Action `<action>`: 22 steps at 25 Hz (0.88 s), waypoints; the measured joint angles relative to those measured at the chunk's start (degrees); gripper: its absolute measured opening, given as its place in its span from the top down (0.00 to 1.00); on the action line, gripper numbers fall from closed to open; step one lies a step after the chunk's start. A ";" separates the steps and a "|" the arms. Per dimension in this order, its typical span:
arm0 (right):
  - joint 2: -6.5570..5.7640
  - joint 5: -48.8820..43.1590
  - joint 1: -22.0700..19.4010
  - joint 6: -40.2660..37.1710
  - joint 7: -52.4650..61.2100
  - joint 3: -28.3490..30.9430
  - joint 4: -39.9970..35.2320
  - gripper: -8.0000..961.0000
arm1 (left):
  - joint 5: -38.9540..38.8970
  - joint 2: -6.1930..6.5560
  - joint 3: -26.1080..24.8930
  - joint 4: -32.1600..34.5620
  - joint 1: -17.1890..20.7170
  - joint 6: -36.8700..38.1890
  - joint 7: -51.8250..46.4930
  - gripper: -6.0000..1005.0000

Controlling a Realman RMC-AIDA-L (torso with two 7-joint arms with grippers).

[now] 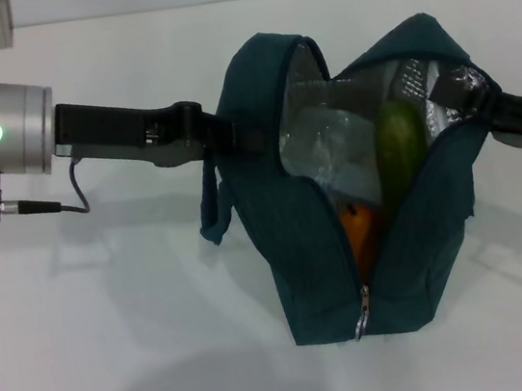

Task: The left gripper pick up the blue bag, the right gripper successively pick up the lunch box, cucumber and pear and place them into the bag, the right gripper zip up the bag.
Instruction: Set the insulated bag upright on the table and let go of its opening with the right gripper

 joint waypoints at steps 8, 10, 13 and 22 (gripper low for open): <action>-0.36 0.42 -1.42 -1.93 -2.37 0.85 -0.24 0.76 | 0.09 -0.14 0.08 -0.03 0.18 -0.04 0.43 0.96; -0.72 0.22 -1.53 -2.90 -2.78 1.44 -0.20 0.70 | 0.10 -0.14 0.08 -0.02 0.27 -0.01 0.48 0.96; -1.57 0.32 -2.05 -3.77 -3.49 1.66 -0.16 0.59 | 0.10 -0.16 0.09 0.00 0.36 0.00 0.65 0.96; -3.14 0.52 -5.76 -6.41 -5.97 4.88 0.02 0.20 | 0.39 -0.22 0.09 -0.02 0.38 -0.25 1.25 0.96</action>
